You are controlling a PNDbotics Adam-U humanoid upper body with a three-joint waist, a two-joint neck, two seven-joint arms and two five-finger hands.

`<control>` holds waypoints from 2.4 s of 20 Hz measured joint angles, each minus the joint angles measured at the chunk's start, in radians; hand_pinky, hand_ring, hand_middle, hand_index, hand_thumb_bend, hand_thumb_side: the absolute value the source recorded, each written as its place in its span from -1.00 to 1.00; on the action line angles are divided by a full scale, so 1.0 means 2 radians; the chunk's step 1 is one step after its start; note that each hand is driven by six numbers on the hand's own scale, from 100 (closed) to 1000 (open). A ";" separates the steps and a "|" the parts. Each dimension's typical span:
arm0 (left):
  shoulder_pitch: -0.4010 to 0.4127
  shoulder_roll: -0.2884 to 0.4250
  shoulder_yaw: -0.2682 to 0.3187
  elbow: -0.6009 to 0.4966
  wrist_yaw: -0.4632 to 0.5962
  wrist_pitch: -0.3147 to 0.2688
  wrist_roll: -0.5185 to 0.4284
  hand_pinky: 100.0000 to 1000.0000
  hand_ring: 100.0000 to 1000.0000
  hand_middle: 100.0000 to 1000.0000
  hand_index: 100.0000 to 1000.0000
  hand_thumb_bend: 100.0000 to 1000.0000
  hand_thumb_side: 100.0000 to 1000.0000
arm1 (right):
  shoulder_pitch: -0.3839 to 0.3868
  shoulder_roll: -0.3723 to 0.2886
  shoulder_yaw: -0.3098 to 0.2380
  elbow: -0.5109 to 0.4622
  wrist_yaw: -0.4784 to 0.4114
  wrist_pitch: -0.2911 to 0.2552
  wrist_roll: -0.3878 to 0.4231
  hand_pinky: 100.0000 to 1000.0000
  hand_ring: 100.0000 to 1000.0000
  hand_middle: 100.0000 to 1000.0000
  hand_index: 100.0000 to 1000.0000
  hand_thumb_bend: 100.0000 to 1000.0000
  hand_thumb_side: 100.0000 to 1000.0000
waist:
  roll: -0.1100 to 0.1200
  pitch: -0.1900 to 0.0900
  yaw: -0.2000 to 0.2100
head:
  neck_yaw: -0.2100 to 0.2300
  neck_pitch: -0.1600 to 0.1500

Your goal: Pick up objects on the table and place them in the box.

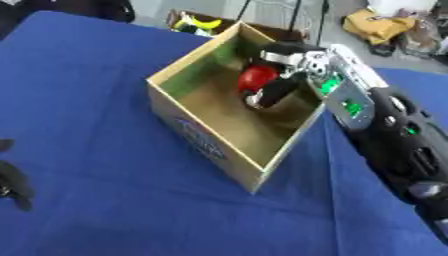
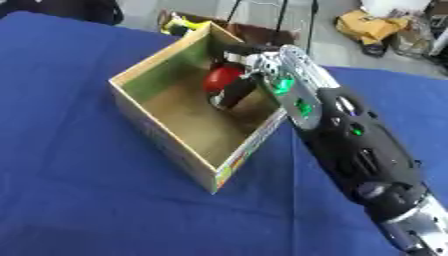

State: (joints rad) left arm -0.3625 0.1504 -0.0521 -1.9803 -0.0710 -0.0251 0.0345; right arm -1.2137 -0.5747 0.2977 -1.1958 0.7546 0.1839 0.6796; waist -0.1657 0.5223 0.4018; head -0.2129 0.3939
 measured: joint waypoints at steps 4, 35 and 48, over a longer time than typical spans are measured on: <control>0.000 0.000 0.000 0.000 0.000 0.001 -0.001 -0.52 -0.31 -0.25 0.48 -1.00 1.00 | 0.000 -0.001 -0.001 0.001 -0.009 0.000 0.007 0.06 0.04 0.77 0.68 -1.00 -0.44 | -0.001 0.000 0.000 | 0.000 0.000; 0.010 0.000 0.001 0.000 0.000 0.007 -0.003 -0.52 -0.31 -0.26 0.47 -1.00 1.00 | 0.009 -0.019 -0.002 -0.045 -0.053 -0.029 0.019 0.43 0.61 1.00 0.77 0.14 0.36 | 0.007 -0.016 -0.029 | 0.018 0.005; 0.023 0.000 0.007 0.000 0.000 0.012 0.000 -0.51 -0.31 -0.25 0.47 -1.00 1.00 | 0.070 -0.082 -0.034 -0.186 -0.098 -0.019 -0.005 0.44 0.60 1.00 0.78 0.00 0.49 | 0.021 -0.044 -0.054 | 0.027 0.018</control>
State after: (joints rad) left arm -0.3164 0.1504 -0.0384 -1.9803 -0.0710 -0.0012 0.0338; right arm -1.0729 -0.7386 0.2289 -1.5680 0.5587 0.1465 0.6704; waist -0.1230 0.4353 0.2933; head -0.1586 0.4302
